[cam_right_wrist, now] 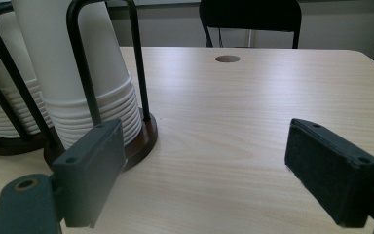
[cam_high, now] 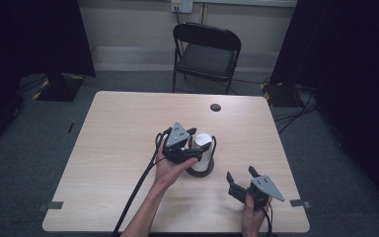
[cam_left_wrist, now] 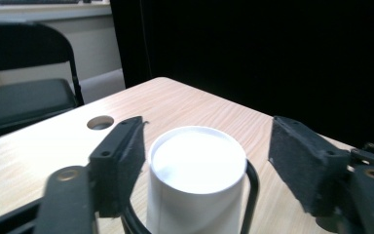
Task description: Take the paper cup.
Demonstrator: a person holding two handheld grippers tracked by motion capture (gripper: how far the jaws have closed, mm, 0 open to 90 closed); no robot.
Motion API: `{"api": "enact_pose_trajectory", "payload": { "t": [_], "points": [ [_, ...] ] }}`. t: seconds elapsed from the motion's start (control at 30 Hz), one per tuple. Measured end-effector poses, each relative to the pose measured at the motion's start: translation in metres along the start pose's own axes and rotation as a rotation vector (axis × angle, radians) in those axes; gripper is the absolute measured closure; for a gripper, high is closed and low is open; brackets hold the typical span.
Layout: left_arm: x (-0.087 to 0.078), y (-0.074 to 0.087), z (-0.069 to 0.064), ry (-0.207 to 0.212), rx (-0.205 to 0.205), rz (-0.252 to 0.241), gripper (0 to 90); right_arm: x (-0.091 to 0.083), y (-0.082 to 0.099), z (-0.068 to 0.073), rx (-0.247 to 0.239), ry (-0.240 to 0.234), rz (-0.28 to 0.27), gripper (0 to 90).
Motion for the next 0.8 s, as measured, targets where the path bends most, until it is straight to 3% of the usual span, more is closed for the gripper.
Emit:
{"api": "enact_pose_trajectory", "payload": {
  "t": [0.2,0.7,0.8],
  "points": [
    [0.011,0.001,0.003,0.026,0.005,0.034,28.5,0.0,0.0,0.0,0.0,0.0,-0.001,14.1],
    [0.029,0.01,0.006,0.028,-0.011,0.073,33.1,0.0,0.0,0.0,0.002,-0.002,-0.006,14.0],
    [0.031,0.009,0.006,0.019,0.011,0.087,35.8,-0.001,0.0,0.0,0.005,-0.003,-0.008,14.0]
  ]
}}
Point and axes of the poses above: each handheld gripper's, and its own axes: x roughly forward along the jaws, y roughly out of its underside, z roughly to its left, the point moved 5 cm from there along x, roughly forward along the jaws, and after that the axes turned 14 degrees about x, right-handed, at the moved point
